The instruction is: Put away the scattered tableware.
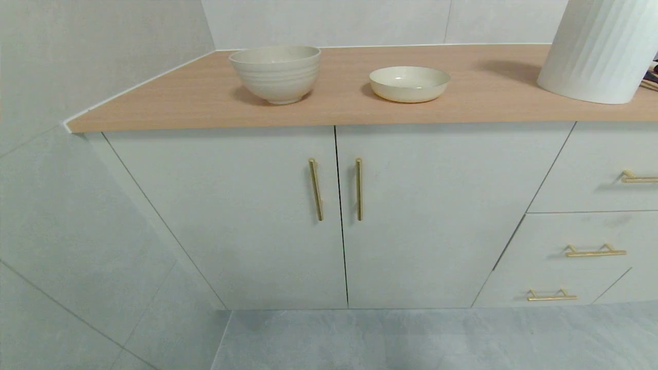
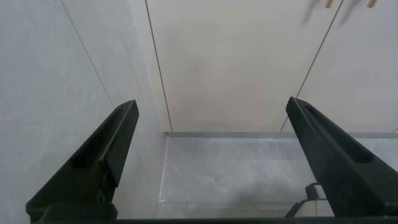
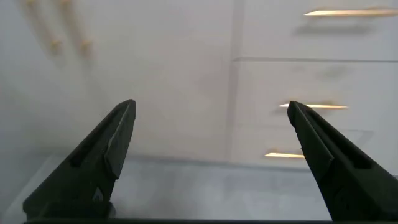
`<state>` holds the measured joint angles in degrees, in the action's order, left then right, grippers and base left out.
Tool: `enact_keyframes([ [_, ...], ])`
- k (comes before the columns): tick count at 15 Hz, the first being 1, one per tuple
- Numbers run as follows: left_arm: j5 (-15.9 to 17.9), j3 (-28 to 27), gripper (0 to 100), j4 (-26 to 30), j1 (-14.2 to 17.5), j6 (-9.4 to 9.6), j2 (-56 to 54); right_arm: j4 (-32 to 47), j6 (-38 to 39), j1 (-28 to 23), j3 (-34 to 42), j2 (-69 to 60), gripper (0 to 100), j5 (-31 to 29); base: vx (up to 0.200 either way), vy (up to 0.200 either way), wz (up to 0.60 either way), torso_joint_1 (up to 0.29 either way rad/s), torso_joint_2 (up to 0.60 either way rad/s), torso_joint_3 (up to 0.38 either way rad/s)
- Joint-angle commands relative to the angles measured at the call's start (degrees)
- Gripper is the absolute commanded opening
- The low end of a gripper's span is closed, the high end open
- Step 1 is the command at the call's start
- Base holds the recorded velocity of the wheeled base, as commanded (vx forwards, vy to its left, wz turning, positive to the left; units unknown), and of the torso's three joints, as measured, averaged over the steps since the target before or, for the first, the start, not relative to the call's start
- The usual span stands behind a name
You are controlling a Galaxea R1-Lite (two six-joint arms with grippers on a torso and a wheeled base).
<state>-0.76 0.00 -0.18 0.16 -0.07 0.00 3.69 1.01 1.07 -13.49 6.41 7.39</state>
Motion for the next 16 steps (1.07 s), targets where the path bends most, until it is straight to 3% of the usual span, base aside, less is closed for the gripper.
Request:
enact_keyframes([
  [1, -0.04, 0.0, 100, 0.01, 0.02, -0.01, 0.09, 2.63, -1.36, 2.27, -3.91, 17.76, 100, 8.34, 0.0, 0.0, 0.0, 0.0, 0.0, 0.0],
  [4, -0.04, 0.0, 100, -0.08, 0.02, -0.01, 0.09, -0.62, -6.37, 8.07, -6.98, 39.64, 100, 9.66, 0.0, 0.0, 0.0, 0.0, 0.0, 0.0],
  [6, -0.04, 0.0, 100, 0.01, 0.02, -0.01, 0.09, -9.76, -4.7, 18.44, -12.08, 53.35, 100, 9.93, 0.0, 0.0, 0.0, 0.0, 0.0, 0.0],
  [8, -0.04, 0.0, 100, -0.08, 0.02, -0.01, 0.09, -20.57, -3.3, 25.65, -16.92, 65.75, 100, 9.22, 0.0, 0.0, 0.0, 0.0, 0.0, 0.0],
  [12, -0.04, 0.0, 100, -0.08, 0.02, -0.01, 0.09, -38.06, 5.23, 29.86, -30.01, 85.08, 100, 7.55, 0.0, 0.0, 0.0, 0.0, 0.0, 0.0],
  [16, -0.04, 0.0, 100, -0.08, 0.02, -0.01, 0.09, -38.5, 11.12, 33.91, -41.61, 94.05, 100, 7.82, 0.0, 0.0, 0.0, 0.0, 0.0, 0.0],
])
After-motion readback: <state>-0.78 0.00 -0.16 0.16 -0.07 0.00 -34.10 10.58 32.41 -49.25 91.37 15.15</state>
